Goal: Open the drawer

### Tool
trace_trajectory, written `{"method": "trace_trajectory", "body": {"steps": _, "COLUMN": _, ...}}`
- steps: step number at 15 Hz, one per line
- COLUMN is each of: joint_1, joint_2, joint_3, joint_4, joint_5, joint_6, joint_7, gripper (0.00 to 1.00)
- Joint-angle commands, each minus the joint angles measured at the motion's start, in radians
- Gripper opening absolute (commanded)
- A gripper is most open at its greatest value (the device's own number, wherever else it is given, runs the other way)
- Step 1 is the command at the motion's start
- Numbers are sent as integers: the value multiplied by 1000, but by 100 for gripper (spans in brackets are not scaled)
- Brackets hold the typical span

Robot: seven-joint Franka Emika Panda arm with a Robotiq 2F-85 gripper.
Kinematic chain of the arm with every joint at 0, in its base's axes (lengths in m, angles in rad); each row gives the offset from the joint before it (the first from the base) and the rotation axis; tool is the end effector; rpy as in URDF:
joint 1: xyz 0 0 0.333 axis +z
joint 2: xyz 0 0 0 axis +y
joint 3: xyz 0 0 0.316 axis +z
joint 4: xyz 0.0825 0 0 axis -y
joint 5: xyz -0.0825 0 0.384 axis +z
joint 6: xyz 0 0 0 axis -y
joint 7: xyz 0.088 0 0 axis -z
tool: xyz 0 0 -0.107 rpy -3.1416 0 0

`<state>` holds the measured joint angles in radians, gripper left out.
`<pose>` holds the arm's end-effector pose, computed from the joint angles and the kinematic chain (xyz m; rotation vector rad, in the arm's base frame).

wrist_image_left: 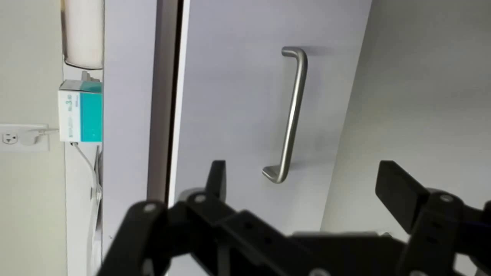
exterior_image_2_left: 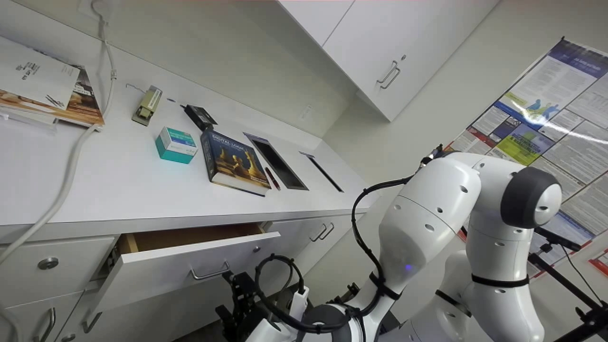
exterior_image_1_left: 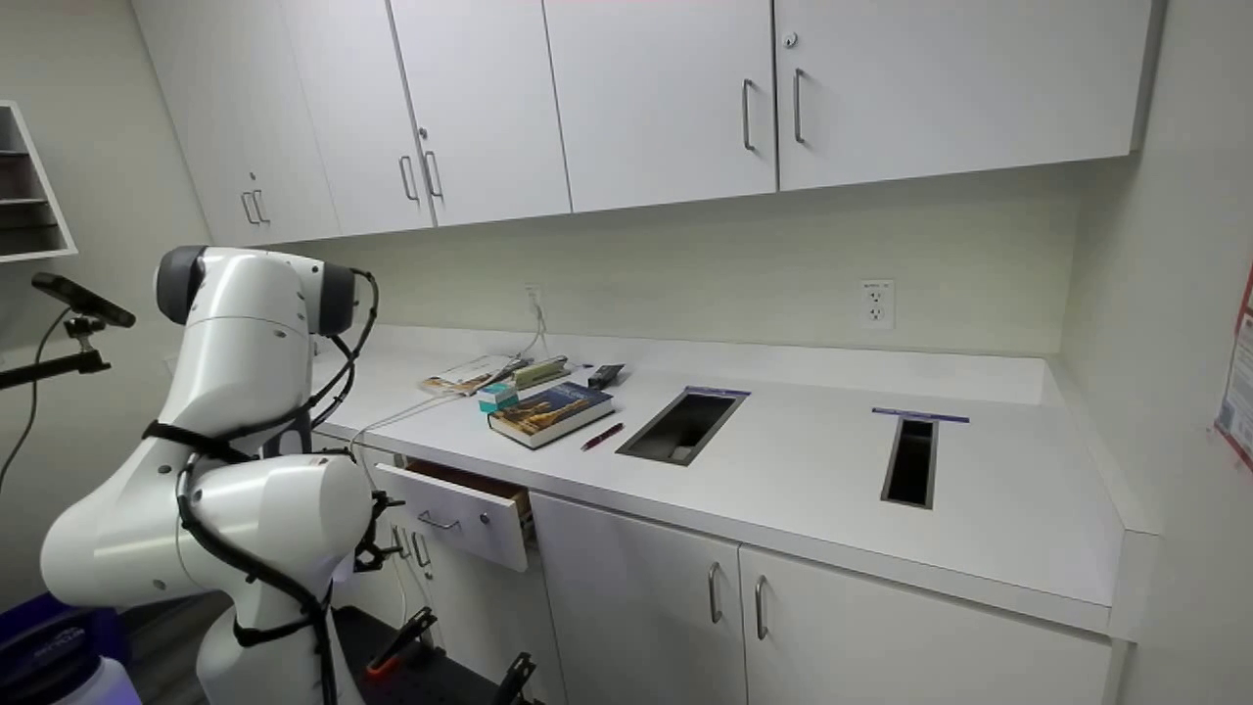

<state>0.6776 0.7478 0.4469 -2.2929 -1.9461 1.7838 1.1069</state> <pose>0.2340 0.3884 0.0417 1.4211 1.5352 0.7923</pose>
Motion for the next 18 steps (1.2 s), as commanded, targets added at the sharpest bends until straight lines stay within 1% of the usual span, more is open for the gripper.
{"method": "trace_trajectory", "body": {"steps": 1, "joint_1": -38, "joint_2": 30, "joint_3": 7, "joint_4": 43, "joint_5": 3, "joint_6": -32, "joint_7": 2, "gripper": 100}}
{"method": "trace_trajectory", "body": {"steps": 3, "joint_1": -59, "joint_2": 1, "joint_3": 34, "joint_4": 30, "joint_5": 12, "joint_6": -11, "joint_7": 9, "gripper": 100}}
{"method": "trace_trajectory", "body": {"steps": 6, "joint_1": -91, "joint_2": -91, "joint_3": 105, "joint_4": -28, "joint_5": 39, "joint_6": 45, "joint_7": -72, "gripper": 100}}
{"method": "trace_trajectory", "body": {"steps": 7, "joint_1": -109, "joint_2": -124, "joint_3": 139, "joint_4": -38, "joint_5": 69, "joint_6": 78, "joint_7": -117, "gripper": 100}}
{"method": "trace_trajectory", "body": {"steps": 8, "joint_1": -115, "joint_2": -144, "joint_3": 165, "joint_4": -37, "joint_5": 112, "joint_6": 92, "joint_7": -165, "gripper": 100}}
{"method": "trace_trajectory", "body": {"steps": 10, "joint_1": -127, "joint_2": -189, "joint_3": 215, "joint_4": -21, "joint_5": 237, "joint_6": 100, "joint_7": -276, "gripper": 100}}
{"method": "trace_trajectory", "body": {"steps": 12, "joint_1": -125, "joint_2": -203, "joint_3": 243, "joint_4": 6, "joint_5": 347, "joint_6": 96, "joint_7": -387, "gripper": 100}}
{"method": "trace_trajectory", "body": {"steps": 13, "joint_1": -95, "joint_2": -165, "joint_3": 209, "joint_4": 14, "joint_5": 280, "joint_6": 74, "joint_7": -300, "gripper": 100}}
{"method": "trace_trajectory", "body": {"steps": 14, "joint_1": -89, "joint_2": -179, "joint_3": 214, "joint_4": 16, "joint_5": 298, "joint_6": 75, "joint_7": -317, "gripper": 100}}
{"method": "trace_trajectory", "body": {"steps": 17, "joint_1": -85, "joint_2": -170, "joint_3": 205, "joint_4": 16, "joint_5": 296, "joint_6": 75, "joint_7": -315, "gripper": 100}}
{"method": "trace_trajectory", "body": {"steps": 18, "joint_1": -100, "joint_2": -185, "joint_3": 206, "joint_4": 16, "joint_5": 295, "joint_6": 92, "joint_7": -316, "gripper": 100}}
